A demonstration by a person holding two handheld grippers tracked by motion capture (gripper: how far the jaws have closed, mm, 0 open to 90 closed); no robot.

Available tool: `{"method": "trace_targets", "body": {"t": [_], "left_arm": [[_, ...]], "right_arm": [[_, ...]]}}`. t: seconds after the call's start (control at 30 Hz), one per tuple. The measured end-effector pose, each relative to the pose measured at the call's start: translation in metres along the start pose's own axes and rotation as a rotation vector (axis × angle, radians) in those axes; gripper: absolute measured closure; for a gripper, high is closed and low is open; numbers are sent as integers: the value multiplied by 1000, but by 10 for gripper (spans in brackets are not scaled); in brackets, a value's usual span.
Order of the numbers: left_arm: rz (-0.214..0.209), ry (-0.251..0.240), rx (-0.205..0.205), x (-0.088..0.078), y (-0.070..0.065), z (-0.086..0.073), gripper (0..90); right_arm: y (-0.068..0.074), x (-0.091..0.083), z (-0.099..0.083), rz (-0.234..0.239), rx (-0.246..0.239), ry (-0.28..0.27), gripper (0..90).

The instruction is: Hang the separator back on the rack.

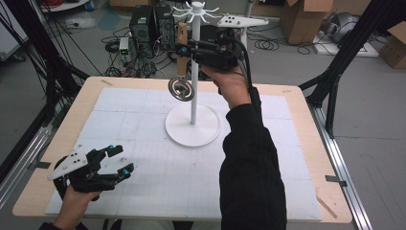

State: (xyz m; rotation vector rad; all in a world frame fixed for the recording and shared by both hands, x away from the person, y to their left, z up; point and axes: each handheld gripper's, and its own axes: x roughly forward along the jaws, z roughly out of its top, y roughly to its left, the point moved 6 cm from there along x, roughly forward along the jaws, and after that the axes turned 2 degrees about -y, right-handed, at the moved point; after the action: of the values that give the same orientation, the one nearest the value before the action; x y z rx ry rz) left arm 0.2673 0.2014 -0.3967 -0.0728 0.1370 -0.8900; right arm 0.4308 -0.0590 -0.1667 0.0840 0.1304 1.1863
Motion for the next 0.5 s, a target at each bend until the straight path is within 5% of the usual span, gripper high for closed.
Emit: {"method": "trace_targets", "body": {"t": [0.5], "left_arm": [[6,8,-12,-1,1,-2,233]], "right_arm": [[-29,0,-5,-45,65,-26,724]]}}
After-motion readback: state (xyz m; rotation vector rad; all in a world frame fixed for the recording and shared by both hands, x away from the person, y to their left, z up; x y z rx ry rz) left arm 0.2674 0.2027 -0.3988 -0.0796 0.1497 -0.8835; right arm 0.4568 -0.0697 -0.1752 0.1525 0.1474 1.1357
